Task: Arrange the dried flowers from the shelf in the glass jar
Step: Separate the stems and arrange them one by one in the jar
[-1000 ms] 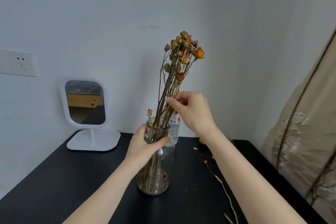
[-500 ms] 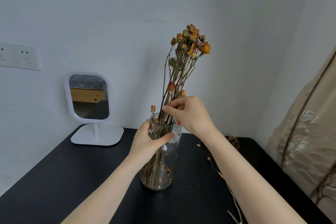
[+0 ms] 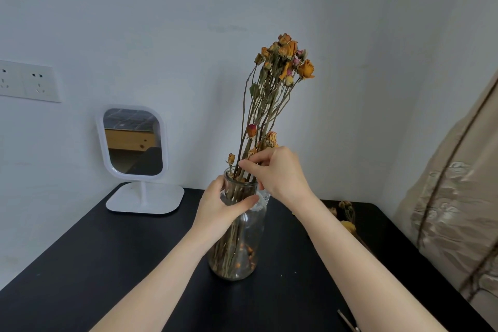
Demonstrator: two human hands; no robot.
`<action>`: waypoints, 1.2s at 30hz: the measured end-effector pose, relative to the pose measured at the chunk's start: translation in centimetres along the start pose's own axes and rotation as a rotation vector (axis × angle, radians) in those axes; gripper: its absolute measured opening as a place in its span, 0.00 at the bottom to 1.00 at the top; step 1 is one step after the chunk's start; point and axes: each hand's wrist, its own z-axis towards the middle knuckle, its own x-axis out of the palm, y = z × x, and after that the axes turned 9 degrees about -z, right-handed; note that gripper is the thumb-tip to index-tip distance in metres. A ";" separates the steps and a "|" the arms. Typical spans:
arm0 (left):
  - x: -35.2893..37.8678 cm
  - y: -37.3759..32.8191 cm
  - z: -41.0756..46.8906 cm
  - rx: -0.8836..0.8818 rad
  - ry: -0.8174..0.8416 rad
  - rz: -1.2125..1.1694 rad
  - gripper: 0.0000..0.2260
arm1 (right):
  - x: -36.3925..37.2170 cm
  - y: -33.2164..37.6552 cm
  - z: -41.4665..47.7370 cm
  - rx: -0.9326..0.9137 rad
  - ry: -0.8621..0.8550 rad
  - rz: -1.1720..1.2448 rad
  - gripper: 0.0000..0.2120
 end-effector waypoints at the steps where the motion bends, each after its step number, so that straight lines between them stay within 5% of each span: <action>1: 0.0 0.0 0.0 0.000 0.003 -0.005 0.23 | 0.1 0.0 0.0 0.000 -0.004 -0.001 0.08; 19: -0.2 0.2 -0.1 0.019 0.032 -0.034 0.18 | -1.3 -2.4 -1.7 -0.075 -0.131 0.142 0.06; 26: -0.9 -0.1 0.2 -0.052 0.123 -0.032 0.20 | -0.8 -3.6 -0.9 0.115 0.098 0.100 0.15; 36: -2.0 -0.4 0.7 -0.110 0.265 -0.053 0.21 | -0.3 -3.3 -0.5 0.094 0.057 0.228 0.12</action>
